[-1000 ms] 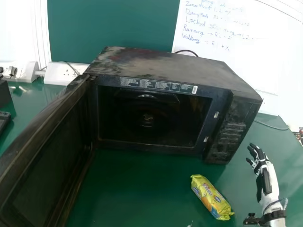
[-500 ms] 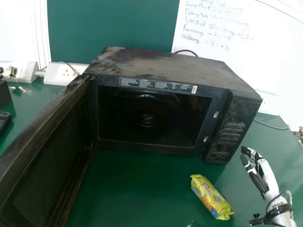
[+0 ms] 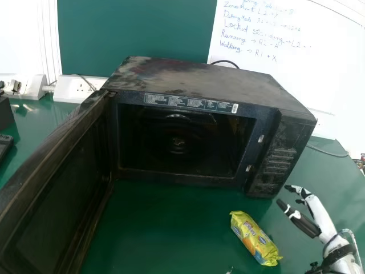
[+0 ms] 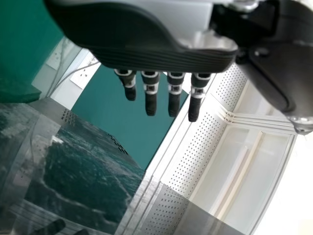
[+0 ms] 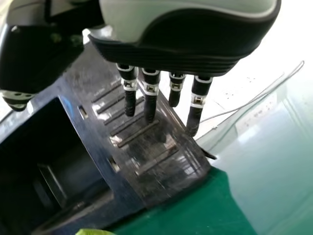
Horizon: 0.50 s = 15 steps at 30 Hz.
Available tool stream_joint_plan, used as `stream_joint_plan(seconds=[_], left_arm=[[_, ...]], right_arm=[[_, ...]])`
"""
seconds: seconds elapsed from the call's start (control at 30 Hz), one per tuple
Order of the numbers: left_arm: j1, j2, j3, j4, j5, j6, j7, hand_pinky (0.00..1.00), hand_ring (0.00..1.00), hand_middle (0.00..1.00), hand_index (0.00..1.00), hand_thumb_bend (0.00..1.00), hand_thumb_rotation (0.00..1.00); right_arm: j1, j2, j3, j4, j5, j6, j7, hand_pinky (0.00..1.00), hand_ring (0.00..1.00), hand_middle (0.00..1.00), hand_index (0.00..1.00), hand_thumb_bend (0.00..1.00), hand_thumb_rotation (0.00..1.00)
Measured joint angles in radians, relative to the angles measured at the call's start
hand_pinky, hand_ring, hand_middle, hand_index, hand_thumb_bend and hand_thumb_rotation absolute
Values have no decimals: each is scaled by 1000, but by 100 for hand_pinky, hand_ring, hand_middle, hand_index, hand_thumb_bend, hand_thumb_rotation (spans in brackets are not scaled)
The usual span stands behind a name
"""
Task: Put biscuit inside oven
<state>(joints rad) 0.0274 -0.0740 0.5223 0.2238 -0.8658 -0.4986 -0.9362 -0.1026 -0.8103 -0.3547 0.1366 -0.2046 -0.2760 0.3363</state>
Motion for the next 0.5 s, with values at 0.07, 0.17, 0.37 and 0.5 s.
stream_joint_plan(seconds=[0.07,0.17,0.37,0.5], left_arm=[[0,-1,0,0,0,-1,0,90,95,97,91,95,66],[0,-1,-1,1,1,-4,0,90,95,97,91,96,66],[0,-7,-1,-1,14,-7,10,90,94,96,91,96,66],[0,-8,-1,1,16,-8,2,91,95,97,91,94,66]], right_arm=[[11,-14,6,-14,-19,10,2,88,90,91,90,100,55],[27,-32,14,-31,-60,8,0,95,90,91,90,100,56],[61,-67,43,-56,-157,-7,-6,91,91,93,90,100,54],[77,-85,62,-71,-194,-8,-6,88,92,92,89,100,51]])
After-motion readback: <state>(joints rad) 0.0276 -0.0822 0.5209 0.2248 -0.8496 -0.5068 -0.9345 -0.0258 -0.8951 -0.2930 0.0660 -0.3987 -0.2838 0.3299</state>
